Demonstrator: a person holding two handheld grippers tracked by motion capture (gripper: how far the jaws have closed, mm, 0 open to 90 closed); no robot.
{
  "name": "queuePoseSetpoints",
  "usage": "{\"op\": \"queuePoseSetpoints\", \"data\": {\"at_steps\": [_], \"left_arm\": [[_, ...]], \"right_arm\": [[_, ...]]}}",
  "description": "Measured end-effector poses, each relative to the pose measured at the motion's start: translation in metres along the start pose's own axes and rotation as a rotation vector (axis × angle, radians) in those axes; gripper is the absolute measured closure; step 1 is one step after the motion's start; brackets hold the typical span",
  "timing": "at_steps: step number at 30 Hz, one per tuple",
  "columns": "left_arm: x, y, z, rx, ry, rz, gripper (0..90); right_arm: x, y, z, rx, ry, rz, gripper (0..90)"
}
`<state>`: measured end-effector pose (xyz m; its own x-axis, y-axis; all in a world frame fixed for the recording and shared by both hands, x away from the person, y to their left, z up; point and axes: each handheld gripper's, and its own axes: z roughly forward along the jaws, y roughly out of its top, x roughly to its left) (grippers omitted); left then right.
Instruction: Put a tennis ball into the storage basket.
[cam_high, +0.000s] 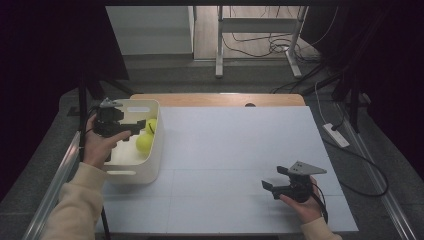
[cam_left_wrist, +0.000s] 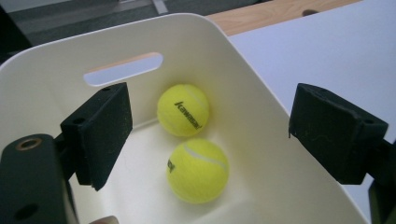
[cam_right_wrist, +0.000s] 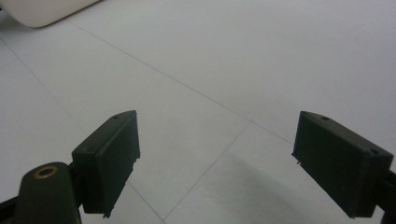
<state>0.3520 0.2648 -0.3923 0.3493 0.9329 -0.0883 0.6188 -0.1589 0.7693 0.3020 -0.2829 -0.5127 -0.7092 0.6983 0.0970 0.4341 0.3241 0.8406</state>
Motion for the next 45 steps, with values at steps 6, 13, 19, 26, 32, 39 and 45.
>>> {"op": "queuePoseSetpoints", "data": {"at_steps": [6,13,19,26,32,39,45], "left_arm": [[-0.009,-0.003,-0.005,-0.054,-0.052,0.011,14.6],[-0.018,-0.008,-0.011,-0.093,-0.099,0.022,14.9],[-0.028,-0.012,-0.015,-0.113,-0.145,0.048,14.8],[-0.036,-0.018,-0.018,-0.130,-0.181,0.062,14.8],[-0.039,-0.026,-0.022,-0.136,-0.194,0.056,14.9],[-0.046,-0.033,-0.024,-0.150,-0.225,0.065,15.0],[-0.057,-0.042,-0.021,-0.153,-0.251,0.080,15.3]], "right_arm": [[0.000,0.000,0.000,0.000,-0.002,0.000,14.5],[-0.002,0.002,0.003,0.000,0.008,-0.001,14.5],[-0.002,0.002,0.001,-0.005,-0.001,0.009,14.4],[-0.002,0.001,0.000,-0.004,-0.007,0.011,14.4],[-0.003,0.000,-0.001,-0.006,-0.005,0.018,14.3],[-0.003,-0.001,-0.003,-0.004,-0.009,0.015,14.4],[-0.003,-0.002,-0.006,-0.006,-0.015,0.014,14.4]]}}
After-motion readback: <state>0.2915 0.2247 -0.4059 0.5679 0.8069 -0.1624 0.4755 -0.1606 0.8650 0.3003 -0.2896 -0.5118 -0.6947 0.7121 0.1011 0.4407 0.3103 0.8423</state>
